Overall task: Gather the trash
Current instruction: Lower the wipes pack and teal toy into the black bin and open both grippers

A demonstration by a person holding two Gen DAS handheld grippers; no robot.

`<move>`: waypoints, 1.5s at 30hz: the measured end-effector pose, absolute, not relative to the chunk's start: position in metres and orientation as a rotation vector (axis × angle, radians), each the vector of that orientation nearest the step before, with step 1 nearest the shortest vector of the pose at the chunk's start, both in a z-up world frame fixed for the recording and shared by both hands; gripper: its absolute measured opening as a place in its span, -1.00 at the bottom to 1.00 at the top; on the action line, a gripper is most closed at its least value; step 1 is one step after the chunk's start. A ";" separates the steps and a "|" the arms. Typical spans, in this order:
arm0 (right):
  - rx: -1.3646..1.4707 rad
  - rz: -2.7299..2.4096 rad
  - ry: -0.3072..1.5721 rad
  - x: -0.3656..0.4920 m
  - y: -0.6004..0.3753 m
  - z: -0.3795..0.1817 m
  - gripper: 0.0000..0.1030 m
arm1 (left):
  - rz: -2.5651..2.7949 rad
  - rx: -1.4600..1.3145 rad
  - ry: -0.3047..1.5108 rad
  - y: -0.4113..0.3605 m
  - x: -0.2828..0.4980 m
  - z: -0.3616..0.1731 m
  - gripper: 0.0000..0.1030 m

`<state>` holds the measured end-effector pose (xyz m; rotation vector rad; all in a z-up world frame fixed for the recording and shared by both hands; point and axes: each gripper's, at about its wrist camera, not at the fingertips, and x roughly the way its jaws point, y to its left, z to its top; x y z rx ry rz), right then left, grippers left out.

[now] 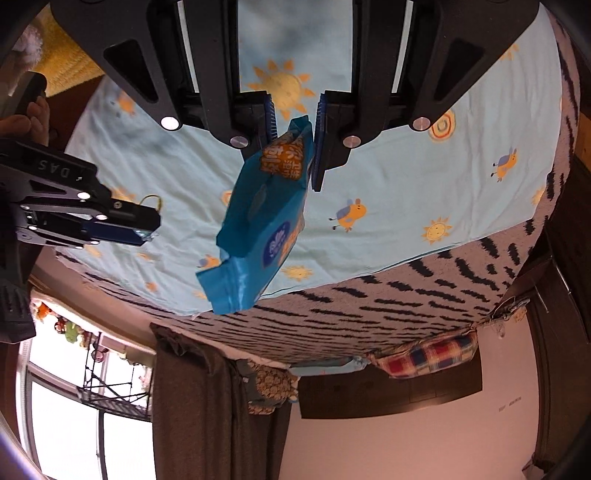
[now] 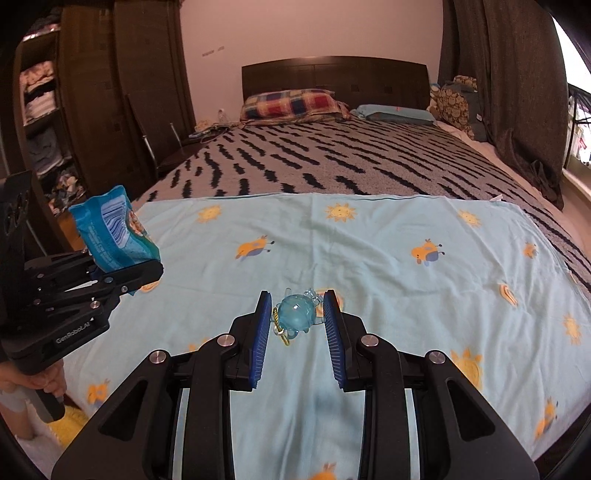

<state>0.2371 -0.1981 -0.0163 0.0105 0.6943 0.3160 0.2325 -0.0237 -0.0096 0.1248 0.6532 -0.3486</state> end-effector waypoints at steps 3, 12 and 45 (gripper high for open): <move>0.016 0.332 0.686 0.207 -0.199 -0.013 -0.42 | -0.355 0.138 0.631 -0.027 0.205 -0.003 -0.71; 0.044 0.365 0.685 0.135 -0.209 -0.024 -0.42 | -0.372 0.128 0.625 -0.025 0.125 -0.018 -0.71; 0.119 0.321 1.072 0.035 -0.191 -0.234 -0.42 | -0.467 0.060 1.112 -0.030 0.039 -0.252 -0.71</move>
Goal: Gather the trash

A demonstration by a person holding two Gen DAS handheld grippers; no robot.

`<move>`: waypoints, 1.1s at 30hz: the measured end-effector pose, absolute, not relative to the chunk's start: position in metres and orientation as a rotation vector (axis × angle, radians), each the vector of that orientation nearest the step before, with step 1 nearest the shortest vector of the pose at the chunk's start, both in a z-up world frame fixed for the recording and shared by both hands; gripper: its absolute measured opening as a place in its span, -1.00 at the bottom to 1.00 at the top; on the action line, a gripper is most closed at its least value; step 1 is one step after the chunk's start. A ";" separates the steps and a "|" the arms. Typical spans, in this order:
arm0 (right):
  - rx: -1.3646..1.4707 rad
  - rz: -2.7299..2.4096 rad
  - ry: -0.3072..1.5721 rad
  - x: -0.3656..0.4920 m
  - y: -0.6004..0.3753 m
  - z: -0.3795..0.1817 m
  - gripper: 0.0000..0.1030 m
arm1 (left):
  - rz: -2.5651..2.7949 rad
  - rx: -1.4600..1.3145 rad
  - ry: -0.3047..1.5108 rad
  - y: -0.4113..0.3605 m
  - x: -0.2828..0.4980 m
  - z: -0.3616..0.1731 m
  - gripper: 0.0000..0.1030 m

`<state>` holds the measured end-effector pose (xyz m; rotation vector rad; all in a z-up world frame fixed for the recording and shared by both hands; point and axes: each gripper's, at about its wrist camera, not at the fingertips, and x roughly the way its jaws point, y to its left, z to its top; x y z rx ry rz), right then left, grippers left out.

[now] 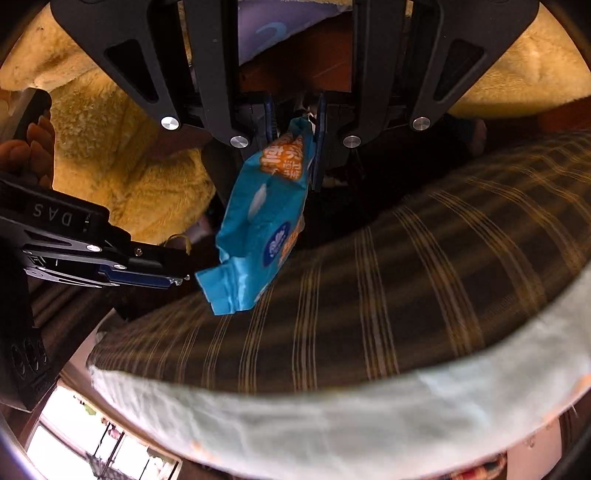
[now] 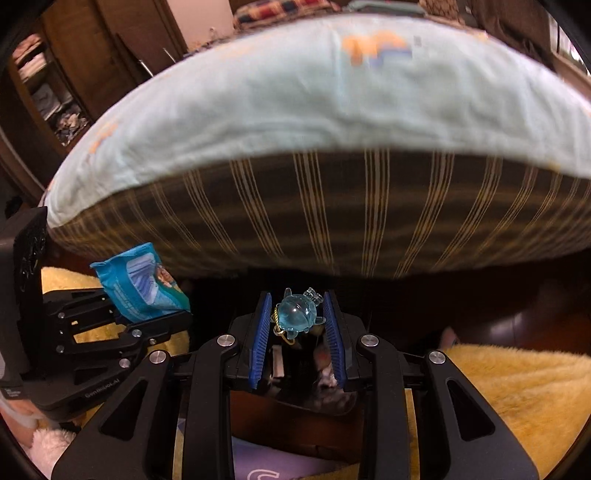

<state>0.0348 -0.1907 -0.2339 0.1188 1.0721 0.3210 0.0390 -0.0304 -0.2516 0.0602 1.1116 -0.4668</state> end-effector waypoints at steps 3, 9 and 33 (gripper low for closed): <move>0.128 0.311 1.100 0.038 -0.190 -0.247 -0.42 | -0.471 0.048 1.162 -0.033 0.045 -0.269 -0.71; 0.145 0.293 1.153 0.042 -0.190 -0.270 -0.42 | -0.447 0.052 1.220 -0.040 0.054 -0.298 -0.71; 0.195 0.192 1.052 0.052 -0.223 -0.231 0.94 | -0.260 0.032 1.033 0.002 0.056 -0.230 0.68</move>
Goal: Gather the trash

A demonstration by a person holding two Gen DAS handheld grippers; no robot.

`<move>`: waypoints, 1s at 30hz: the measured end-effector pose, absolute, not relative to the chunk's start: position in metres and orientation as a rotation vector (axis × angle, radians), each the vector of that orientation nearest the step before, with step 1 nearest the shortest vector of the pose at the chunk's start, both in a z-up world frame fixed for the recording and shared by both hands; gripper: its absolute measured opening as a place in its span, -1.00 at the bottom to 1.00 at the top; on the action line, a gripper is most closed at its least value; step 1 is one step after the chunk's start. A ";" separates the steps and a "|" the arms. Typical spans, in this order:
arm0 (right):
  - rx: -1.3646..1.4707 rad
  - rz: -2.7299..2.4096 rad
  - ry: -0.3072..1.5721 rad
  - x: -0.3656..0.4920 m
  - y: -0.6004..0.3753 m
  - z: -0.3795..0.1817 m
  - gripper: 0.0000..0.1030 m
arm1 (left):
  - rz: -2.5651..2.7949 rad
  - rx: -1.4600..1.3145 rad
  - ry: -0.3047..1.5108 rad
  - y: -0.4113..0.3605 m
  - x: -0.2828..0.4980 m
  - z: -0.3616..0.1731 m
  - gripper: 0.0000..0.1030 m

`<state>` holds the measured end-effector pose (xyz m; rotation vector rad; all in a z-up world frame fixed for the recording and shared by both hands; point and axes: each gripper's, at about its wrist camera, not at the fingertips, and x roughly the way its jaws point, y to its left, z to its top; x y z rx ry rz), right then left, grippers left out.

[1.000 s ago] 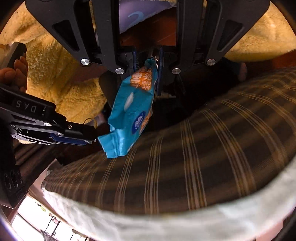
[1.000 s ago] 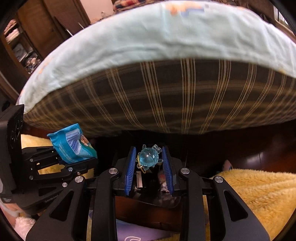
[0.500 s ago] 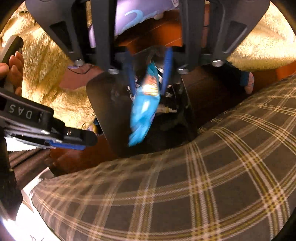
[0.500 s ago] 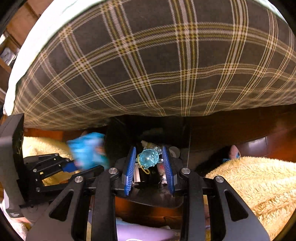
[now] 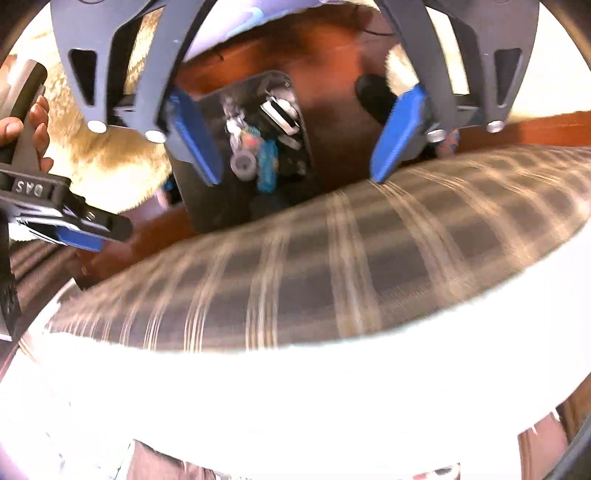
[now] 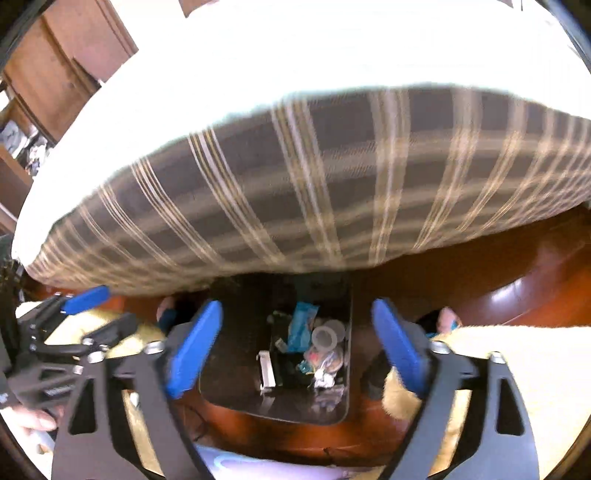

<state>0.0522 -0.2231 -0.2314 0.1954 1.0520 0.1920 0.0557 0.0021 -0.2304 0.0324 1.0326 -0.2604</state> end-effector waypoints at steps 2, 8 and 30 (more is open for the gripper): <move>0.180 0.192 1.011 0.048 -0.227 -0.214 0.93 | -0.253 0.034 0.984 0.003 0.048 -0.211 0.84; 0.124 0.154 0.858 0.035 -0.232 -0.152 0.93 | -0.230 0.017 0.867 0.008 0.036 -0.156 0.84; 0.016 -0.071 0.424 -0.027 -0.244 -0.038 0.94 | -0.061 0.040 0.449 0.014 -0.025 -0.037 0.84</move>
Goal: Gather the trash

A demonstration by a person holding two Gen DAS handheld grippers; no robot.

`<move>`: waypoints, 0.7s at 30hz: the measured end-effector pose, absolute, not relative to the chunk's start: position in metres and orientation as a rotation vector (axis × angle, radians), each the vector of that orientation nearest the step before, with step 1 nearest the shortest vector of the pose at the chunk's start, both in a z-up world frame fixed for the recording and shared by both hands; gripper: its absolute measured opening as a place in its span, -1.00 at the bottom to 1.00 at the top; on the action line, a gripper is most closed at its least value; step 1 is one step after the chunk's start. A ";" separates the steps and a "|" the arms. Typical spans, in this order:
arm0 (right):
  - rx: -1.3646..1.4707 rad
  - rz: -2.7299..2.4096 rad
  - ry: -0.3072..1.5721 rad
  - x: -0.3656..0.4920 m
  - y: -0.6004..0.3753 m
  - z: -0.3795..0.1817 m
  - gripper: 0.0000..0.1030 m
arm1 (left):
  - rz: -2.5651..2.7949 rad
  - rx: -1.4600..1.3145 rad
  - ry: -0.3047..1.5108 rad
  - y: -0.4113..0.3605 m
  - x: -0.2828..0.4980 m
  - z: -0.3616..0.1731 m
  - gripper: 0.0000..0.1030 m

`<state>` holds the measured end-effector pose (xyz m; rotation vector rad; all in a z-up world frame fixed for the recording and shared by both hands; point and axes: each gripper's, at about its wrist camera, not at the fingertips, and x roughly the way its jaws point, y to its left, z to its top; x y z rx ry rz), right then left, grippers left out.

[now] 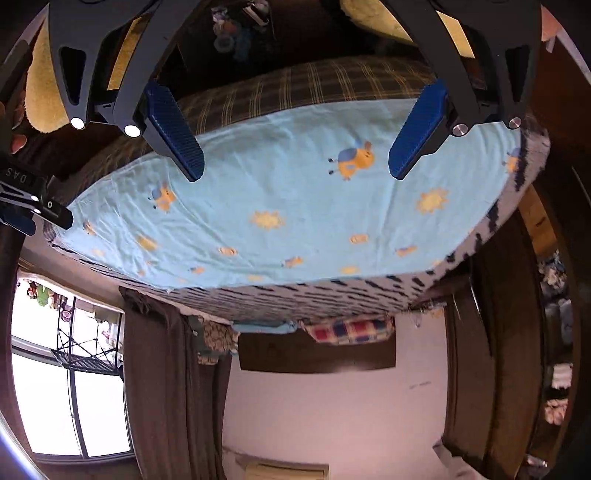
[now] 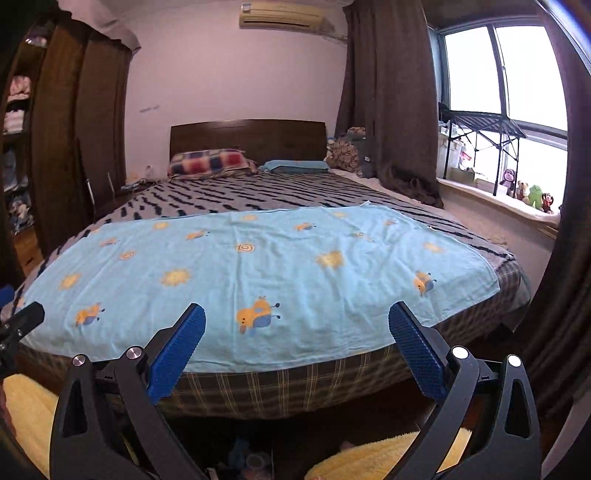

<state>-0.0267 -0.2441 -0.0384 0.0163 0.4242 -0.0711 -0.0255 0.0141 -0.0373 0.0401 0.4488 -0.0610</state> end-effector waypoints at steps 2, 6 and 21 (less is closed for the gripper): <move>0.011 -0.069 0.416 -0.029 -0.243 -0.037 0.94 | -0.057 0.042 0.441 0.015 -0.027 -0.036 0.84; 0.012 -0.071 0.401 -0.033 -0.242 -0.034 0.94 | -0.058 0.040 0.435 0.014 -0.030 -0.034 0.84; 0.022 -0.057 0.405 -0.033 -0.240 -0.034 0.94 | -0.050 0.042 0.427 0.015 -0.032 -0.033 0.84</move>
